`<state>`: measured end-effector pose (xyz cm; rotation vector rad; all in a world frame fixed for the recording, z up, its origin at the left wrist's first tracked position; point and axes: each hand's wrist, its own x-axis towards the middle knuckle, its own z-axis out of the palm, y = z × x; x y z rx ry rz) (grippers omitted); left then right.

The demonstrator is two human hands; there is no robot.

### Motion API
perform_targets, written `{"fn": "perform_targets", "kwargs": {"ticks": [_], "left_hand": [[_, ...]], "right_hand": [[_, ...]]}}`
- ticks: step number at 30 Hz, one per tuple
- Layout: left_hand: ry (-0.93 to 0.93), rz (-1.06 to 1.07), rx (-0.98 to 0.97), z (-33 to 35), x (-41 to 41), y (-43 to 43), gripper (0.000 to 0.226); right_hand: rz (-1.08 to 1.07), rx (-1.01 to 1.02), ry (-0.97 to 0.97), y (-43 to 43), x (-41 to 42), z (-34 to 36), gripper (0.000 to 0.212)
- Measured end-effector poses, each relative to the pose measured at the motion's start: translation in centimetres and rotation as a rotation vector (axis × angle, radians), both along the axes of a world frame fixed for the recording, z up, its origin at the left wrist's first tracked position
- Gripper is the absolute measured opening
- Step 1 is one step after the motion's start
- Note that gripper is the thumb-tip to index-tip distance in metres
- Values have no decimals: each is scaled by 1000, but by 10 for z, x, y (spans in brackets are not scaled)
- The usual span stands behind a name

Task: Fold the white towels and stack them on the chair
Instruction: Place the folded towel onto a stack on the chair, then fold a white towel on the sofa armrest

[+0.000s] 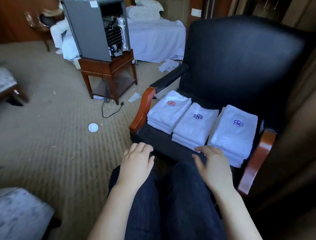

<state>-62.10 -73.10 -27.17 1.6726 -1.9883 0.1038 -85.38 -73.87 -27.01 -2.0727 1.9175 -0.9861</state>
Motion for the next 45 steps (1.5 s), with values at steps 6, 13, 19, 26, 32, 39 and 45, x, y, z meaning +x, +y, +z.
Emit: {"fn": "perform_targets", "kwargs": {"ticks": [6,13,19,26,32,39,45], "left_hand": [[25,131,10,17,31,21,14],[51,287,-47,36,72,43,13],[22,408,-76,37,111,69,14],[14,574,-59,41,153,107,17],[-2,763,-51,39,183,155,15],[-52,1021,-77,46,208,216,13],[-95,1259,-73,56,222,281,15]], "right_hand": [[148,-12,-24,-3,35,8,18],[322,-8,-42,-15,78,15,20],[479,-14,-43,-19,132,23,19],[689,-42,-24,-13,196,34,17],[902,-49,-7,10,251,35,15],[1179,-35,-64,33,324,41,15],[1420,-80,-75,76,386,44,15]]}}
